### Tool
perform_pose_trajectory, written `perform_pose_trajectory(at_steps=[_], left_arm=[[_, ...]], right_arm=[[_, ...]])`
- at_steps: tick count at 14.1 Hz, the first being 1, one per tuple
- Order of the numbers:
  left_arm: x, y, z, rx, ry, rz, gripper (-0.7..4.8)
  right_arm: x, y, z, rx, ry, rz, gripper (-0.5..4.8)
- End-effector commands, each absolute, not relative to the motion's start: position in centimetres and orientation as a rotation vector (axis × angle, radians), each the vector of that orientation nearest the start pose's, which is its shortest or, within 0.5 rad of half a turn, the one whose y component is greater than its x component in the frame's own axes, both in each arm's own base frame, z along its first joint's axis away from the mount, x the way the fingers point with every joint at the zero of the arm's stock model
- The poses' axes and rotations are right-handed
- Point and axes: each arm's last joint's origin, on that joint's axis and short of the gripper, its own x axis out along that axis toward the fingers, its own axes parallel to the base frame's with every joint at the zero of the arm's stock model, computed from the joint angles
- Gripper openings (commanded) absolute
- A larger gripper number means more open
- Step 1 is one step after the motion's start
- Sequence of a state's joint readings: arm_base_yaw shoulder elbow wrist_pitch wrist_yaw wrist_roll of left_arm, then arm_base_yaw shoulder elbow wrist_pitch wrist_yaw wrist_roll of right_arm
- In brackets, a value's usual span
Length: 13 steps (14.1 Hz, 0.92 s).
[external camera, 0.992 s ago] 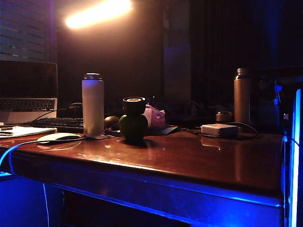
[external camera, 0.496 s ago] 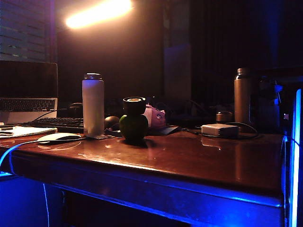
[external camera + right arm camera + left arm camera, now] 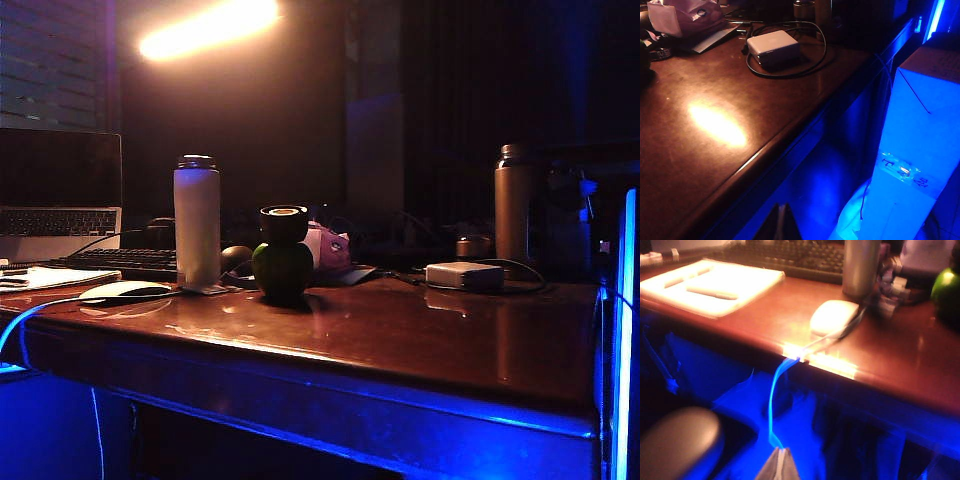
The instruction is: Stack the black thermos bottle cap from the table onto the green apple.
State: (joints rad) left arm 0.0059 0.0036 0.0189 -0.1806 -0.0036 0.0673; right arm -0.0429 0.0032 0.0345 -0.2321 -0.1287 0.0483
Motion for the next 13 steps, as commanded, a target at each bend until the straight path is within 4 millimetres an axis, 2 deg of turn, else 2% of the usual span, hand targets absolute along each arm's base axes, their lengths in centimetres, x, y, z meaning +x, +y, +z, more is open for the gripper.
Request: perform_pose_trajectory(at_steps=[1, 13], left_arm=[[9.59, 0.03, 14.78, 0.077, 0.178, -0.011, -0.03], [9.58, 0.05, 14.77, 0.077, 0.18, -0.002, -0.03]], right_arm=[[9.37, -0.02, 15.26, 0.069, 0.201, 0.084, -0.05], [9.36, -0.02, 15.26, 0.069, 0.201, 0.084, -0.05]])
